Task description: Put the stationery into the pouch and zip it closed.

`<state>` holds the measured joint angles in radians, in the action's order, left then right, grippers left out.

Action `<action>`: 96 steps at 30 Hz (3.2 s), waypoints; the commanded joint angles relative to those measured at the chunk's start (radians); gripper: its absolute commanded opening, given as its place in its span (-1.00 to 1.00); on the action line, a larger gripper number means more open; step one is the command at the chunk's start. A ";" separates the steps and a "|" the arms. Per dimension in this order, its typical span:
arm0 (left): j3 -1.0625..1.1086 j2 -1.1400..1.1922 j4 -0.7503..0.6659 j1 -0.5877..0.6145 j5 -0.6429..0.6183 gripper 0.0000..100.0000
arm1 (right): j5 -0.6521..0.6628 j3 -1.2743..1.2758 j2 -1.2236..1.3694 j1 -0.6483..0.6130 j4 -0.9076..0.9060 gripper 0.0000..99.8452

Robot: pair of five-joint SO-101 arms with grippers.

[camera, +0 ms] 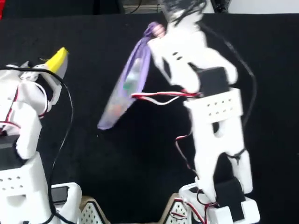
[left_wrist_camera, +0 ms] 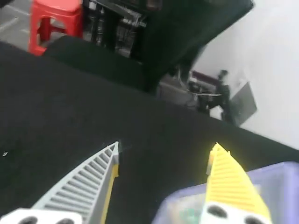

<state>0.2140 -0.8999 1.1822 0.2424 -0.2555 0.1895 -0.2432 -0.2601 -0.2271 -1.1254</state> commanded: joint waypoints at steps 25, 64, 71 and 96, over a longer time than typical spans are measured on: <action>0.243 -0.014 -0.141 0.018 0.000 -0.40 | 0.138 -0.134 0.283 0.018 0.287 -0.98; 0.231 -0.014 -0.157 0.452 0.009 -0.40 | 0.069 0.079 0.131 -0.520 -0.187 -0.98; 0.232 -0.014 -0.075 0.400 0.017 -0.39 | 0.071 0.271 -0.168 -0.511 -0.212 -0.98; 0.232 -0.095 0.187 -0.302 0.494 -0.40 | 0.196 0.315 -0.550 -0.132 -0.379 -0.98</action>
<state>0.4519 -0.9183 1.3280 -0.0061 0.1864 0.3782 0.0760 -0.7818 -0.3867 -1.5121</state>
